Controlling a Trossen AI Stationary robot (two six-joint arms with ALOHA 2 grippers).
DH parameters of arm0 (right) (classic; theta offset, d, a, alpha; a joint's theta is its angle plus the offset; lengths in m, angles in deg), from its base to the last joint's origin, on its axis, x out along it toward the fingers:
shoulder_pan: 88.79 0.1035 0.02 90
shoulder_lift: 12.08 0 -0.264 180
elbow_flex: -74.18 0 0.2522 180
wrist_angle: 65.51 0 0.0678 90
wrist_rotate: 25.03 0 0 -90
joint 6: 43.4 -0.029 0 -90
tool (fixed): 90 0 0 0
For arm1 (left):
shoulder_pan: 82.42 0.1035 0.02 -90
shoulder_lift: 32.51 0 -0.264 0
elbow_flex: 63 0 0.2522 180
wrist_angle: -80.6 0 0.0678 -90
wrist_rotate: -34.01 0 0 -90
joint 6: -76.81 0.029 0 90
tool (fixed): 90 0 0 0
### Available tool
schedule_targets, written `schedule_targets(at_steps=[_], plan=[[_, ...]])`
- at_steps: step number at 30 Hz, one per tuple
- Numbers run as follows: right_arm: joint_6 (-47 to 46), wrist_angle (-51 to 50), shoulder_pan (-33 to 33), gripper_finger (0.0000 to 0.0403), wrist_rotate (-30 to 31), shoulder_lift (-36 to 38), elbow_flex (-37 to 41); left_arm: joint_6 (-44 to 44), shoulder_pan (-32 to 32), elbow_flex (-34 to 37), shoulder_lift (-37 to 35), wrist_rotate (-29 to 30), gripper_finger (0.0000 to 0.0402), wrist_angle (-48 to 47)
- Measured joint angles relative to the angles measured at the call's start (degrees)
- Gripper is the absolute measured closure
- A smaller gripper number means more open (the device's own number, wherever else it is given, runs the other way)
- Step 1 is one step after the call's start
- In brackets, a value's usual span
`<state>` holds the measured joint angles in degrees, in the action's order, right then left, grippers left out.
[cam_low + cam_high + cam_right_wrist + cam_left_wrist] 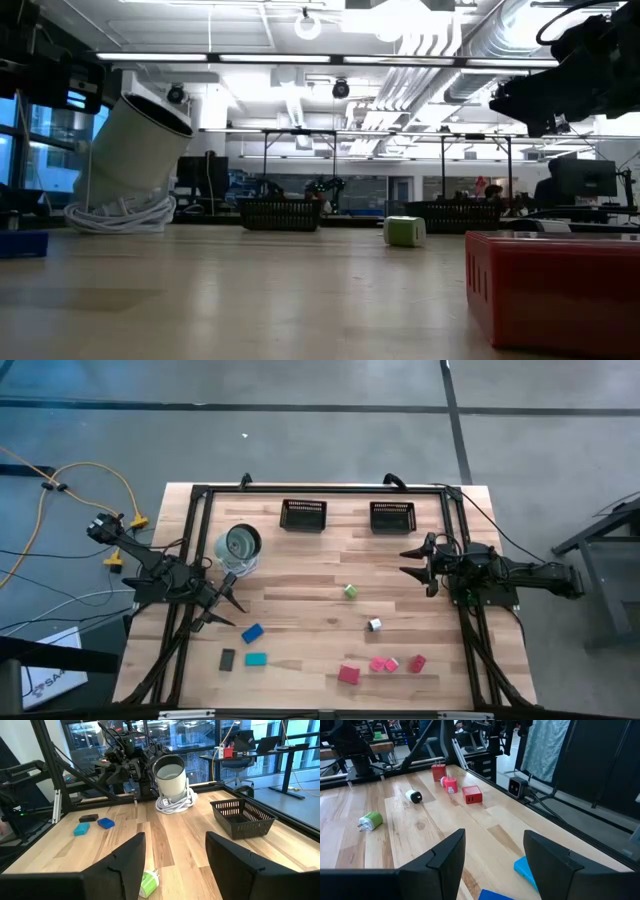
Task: Pick & Place Office items
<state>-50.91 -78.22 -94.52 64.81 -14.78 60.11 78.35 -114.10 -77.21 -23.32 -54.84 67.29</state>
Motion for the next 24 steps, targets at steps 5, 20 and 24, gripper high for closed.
schedule_targets(at_steps=[5, 20, 24], plan=[[0.0, 0.0, 0.0, 0.0208, 0.0, 0.0, 0.0, 0.0, 0.0, 0.0, 0.0, 0.0, 0.0208, 0.0], [0.0, 0.0, 0.0, 0.0208, 0.0, 0.0, 0.0, 0.0, 0.0, 0.0, 0.0, 0.5, 0.0208, 0.2], [0.0, 0.0, 0.0, 0.0208, 0.0, 0.0, 0.0, 0.0, 0.0, 0.0, 0.0, 0.6, 0.0208, 0.6]])
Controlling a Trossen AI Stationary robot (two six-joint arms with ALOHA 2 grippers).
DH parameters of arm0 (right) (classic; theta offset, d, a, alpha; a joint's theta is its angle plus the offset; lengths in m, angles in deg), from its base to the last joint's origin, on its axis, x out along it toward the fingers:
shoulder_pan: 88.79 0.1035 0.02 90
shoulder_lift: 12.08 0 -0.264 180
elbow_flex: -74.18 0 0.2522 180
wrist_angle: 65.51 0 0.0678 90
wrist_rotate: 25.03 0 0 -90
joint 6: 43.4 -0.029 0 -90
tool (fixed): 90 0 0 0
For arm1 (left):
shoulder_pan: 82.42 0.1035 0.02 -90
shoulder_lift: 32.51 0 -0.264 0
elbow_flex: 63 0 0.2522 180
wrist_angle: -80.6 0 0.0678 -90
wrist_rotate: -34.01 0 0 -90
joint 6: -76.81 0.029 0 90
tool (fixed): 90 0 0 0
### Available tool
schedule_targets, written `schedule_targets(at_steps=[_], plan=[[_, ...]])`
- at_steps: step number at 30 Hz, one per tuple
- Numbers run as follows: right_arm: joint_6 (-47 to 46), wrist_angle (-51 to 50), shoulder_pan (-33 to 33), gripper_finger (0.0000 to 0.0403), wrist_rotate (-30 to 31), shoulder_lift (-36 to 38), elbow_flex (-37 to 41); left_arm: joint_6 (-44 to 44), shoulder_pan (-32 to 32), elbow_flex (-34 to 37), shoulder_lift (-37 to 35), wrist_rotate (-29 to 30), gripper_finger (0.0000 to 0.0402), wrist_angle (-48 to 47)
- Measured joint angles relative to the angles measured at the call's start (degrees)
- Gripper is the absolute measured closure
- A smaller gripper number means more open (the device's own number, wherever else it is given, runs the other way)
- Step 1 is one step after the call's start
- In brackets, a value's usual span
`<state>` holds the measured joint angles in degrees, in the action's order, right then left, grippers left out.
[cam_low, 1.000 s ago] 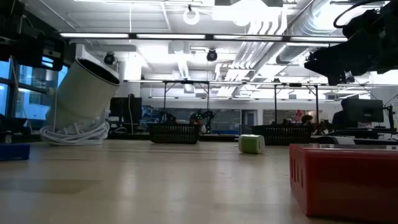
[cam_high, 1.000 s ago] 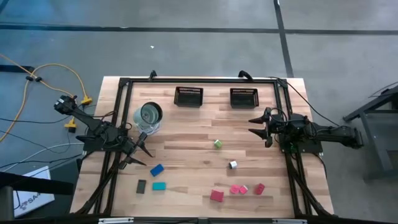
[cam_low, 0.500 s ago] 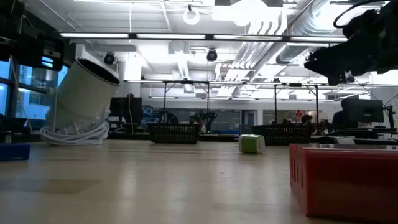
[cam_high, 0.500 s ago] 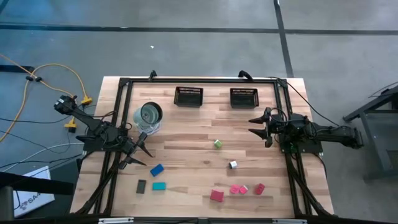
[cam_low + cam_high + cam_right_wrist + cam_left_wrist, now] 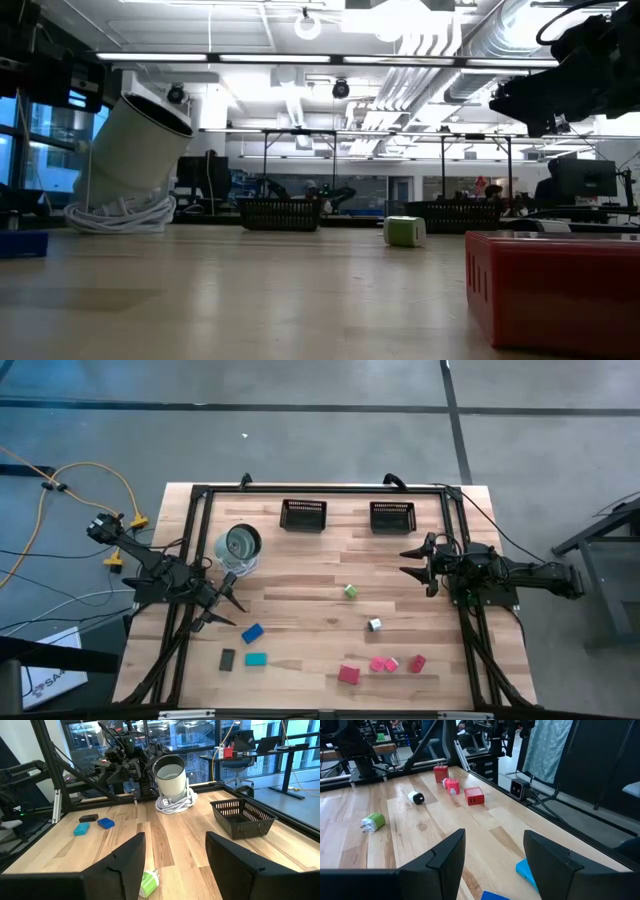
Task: Pick & Place Office items
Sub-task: Put the light blue digital clock into the left black bin
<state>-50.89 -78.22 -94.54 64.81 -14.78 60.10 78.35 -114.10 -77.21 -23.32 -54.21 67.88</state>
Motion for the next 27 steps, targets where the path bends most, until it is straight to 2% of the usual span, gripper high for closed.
schedule_targets(at_steps=[4, 11, 20, 27], plan=[[0.0, 0.0, 0.0, 0.0208, 0.0, 0.0, 0.0, -0.2, 0.0, 0.0, 0.0, 0.5, 0.0208, 0.4], [0.0, 0.0, 0.0, 0.0208, 0.0, 0.0, 0.0, -2.3, 0.0, 0.0, 0.0, 5.2, 0.0208, 1.0], [0.0, 0.0, 0.0, 0.0208, 0.0, 0.0, 0.0, -1.3, -1.7, -3.7, 0.1, 6.7, 0.0208, 1.3], [0.0, 0.0, 0.0, 0.0208, 0.0, 0.0, 0.0, -3.1, -7.3, -10.4, 5.2, 17.7, 0.0208, -2.1]])
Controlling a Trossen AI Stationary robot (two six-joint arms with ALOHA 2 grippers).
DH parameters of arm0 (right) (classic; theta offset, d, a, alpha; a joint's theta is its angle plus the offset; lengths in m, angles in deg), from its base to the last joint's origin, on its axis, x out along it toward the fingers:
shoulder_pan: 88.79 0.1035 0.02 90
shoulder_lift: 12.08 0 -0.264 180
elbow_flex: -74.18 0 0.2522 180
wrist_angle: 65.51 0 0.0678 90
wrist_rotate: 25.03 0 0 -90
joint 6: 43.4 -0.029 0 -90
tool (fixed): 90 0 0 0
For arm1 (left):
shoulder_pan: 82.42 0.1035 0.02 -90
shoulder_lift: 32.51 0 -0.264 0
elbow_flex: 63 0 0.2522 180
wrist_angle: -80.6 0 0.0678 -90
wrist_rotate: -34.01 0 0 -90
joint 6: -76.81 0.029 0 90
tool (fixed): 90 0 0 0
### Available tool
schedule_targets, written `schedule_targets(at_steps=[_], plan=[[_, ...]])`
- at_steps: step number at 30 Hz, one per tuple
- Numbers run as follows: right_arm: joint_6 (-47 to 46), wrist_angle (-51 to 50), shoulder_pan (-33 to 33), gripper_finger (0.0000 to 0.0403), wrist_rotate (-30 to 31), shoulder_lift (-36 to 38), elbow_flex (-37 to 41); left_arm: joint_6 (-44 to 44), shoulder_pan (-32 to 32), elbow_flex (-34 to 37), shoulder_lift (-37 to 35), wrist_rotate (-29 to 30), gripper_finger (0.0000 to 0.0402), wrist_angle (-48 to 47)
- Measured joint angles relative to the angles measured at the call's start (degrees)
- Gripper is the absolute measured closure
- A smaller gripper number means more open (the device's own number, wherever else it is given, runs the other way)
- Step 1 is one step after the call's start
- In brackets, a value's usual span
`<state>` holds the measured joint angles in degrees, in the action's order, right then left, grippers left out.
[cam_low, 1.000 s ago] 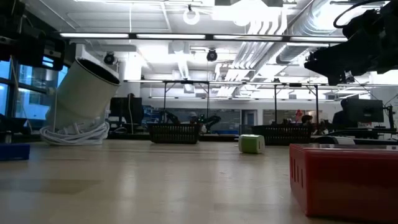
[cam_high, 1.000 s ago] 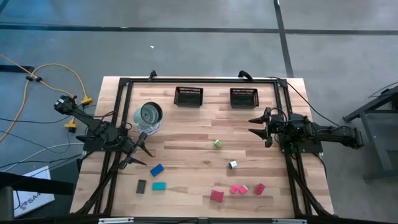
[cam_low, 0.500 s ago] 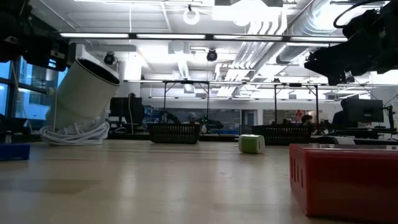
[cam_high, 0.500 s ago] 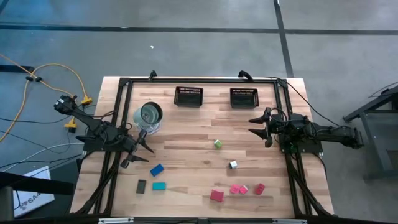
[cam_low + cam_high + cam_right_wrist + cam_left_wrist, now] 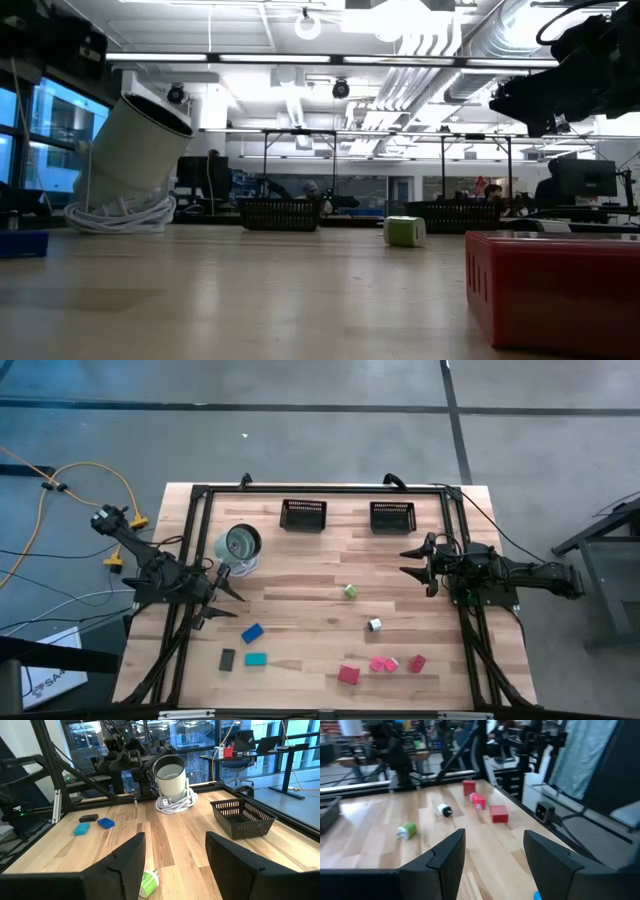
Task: Pick & Place Office items
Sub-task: Put the light blue digital clock into the left black bin
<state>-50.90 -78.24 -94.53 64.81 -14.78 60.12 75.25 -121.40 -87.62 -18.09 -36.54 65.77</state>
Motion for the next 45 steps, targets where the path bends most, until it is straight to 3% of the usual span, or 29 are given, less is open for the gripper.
schedule_targets(at_steps=[11, 18, 23, 30, 37, 45], plan=[[0.0, 0.0, 0.0, 0.0208, 0.0, 0.0, 0.0, -12.8, -13.0, -19.2, 25.4, 19.8, 0.0208, -12.8], [0.0, 0.0, 0.0, 0.0208, 0.0, 0.0, 0.0, -27.2, -16.3, -29.2, 39.3, 23.0, 0.0208, -23.4], [0.0, 0.0, 0.0, 0.0208, 0.0, 0.0, 0.0, -37.2, -16.4, -33.9, 46.6, 20.7, 0.0208, -32.0], [0.0, 0.0, 0.0, 0.0208, 0.0, 0.0, 0.0, -45.9, -16.4, -36.8, 53.4, 10.2, 0.0208, -34.5], [0.0, 0.0, 0.0, 0.0208, 0.0, 0.0, 0.0, -51.1, -15.2, -39.5, 59.2, 4.0, 0.0208, -37.7], [0.0, 0.0, 0.0, 0.0208, 0.0, 0.0, 0.0, -51.1, -12.8, -50.4, 71.4, 0.4, 0.0208, -45.0]])
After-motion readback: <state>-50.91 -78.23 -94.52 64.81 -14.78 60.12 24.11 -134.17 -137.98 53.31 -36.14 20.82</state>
